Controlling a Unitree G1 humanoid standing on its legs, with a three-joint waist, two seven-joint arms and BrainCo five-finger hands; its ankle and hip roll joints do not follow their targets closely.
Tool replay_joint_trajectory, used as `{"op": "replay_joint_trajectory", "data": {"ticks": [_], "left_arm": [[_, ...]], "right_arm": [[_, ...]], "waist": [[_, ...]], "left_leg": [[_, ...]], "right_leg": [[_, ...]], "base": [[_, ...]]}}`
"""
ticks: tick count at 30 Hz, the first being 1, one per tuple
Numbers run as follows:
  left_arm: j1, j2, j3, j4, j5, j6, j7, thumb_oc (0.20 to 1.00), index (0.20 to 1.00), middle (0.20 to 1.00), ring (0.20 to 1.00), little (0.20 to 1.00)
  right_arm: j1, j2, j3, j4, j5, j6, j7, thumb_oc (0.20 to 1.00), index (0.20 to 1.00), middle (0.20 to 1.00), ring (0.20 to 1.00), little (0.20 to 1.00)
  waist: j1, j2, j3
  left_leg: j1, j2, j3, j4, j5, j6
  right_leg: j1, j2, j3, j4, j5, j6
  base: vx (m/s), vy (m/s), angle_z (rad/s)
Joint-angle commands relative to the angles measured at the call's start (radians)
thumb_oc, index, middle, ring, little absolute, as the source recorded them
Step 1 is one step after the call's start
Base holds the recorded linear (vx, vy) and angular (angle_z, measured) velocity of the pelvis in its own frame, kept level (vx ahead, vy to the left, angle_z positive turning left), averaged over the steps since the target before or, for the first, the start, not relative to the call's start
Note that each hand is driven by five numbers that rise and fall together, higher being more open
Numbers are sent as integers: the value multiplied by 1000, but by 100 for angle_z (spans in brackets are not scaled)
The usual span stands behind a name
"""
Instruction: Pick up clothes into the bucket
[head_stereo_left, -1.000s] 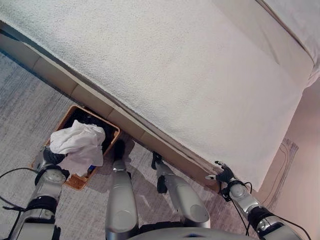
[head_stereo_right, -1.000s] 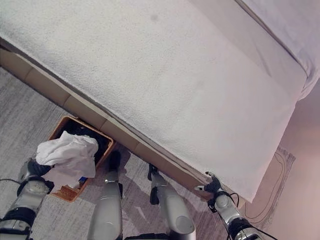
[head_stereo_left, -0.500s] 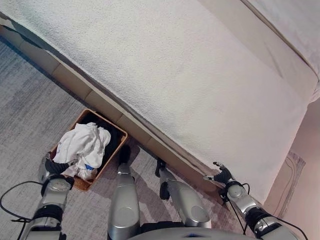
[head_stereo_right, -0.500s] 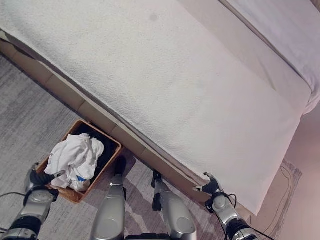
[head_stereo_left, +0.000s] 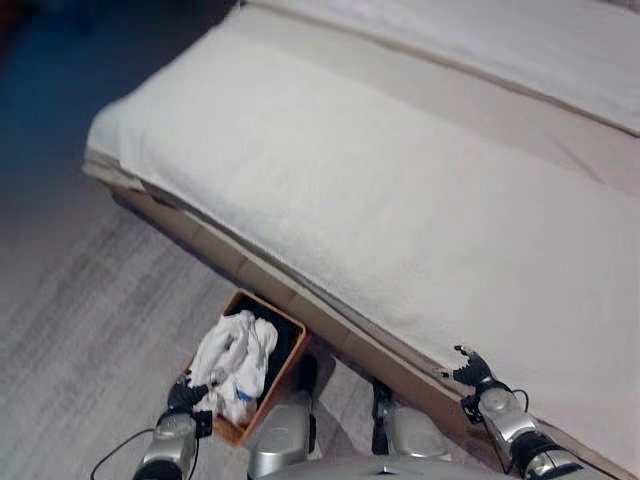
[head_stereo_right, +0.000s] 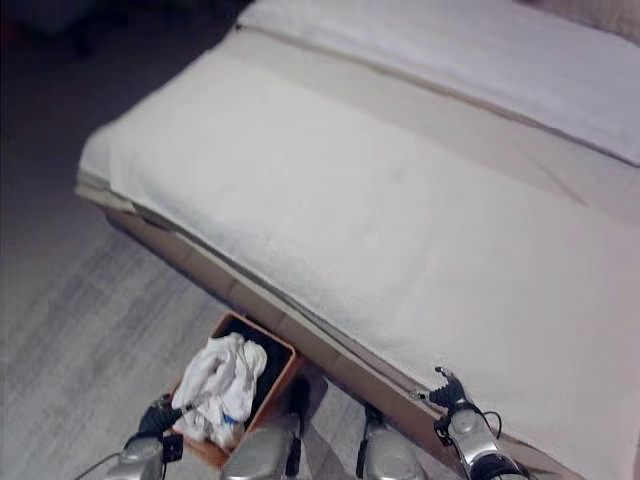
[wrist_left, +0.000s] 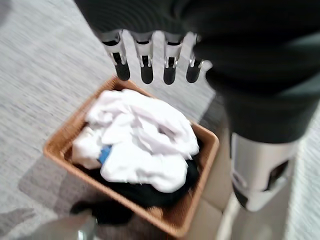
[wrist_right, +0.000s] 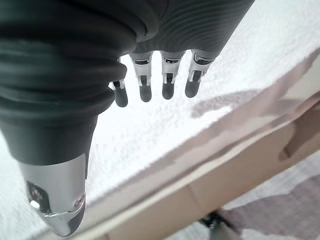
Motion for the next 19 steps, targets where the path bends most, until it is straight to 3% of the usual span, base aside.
{"op": "replay_joint_trajectory", "data": {"ticks": [1, 6, 15, 19], "left_arm": [[-23, -1, -41, 38, -7, -30, -50, 1000, 1000, 1000, 1000, 1000], [-9, -52, -55, 93, 7, -24, -73, 1000, 1000, 1000, 1000, 1000], [3, -84, -132, 166, 146, -12, -80, 1000, 1000, 1000, 1000, 1000], [11, -96, -113, 211, 147, -3, -63, 1000, 1000, 1000, 1000, 1000]], "right_arm": [[22, -21, -25, 10, 101, -18, 23, 1000, 1000, 1000, 1000, 1000], [47, 3, -60, 33, 180, -38, 50, 1000, 1000, 1000, 1000, 1000], [40, 18, -70, 161, 203, -30, 68, 1000, 1000, 1000, 1000, 1000], [42, 25, -72, 183, 186, -28, 52, 1000, 1000, 1000, 1000, 1000]], "waist": [[-7, -34, -64], [-14, -22, -127], [-11, -31, -174], [-7, -35, -189]], "left_leg": [[-34, -32, 18, 77, -45, 43], [12, -23, 28, 75, -54, 36], [40, -16, 40, 80, -61, 30], [50, -15, 44, 73, -59, 30]], "right_leg": [[-84, -9, 29, 148, -37, -4], [-28, 0, 31, 127, -49, -10], [24, 13, 33, 79, -38, -13], [33, 16, 35, 61, -29, -13]], "base": [[76, -45, 0], [62, -69, -2], [6, -58, -3], [-13, -34, -2]]}}
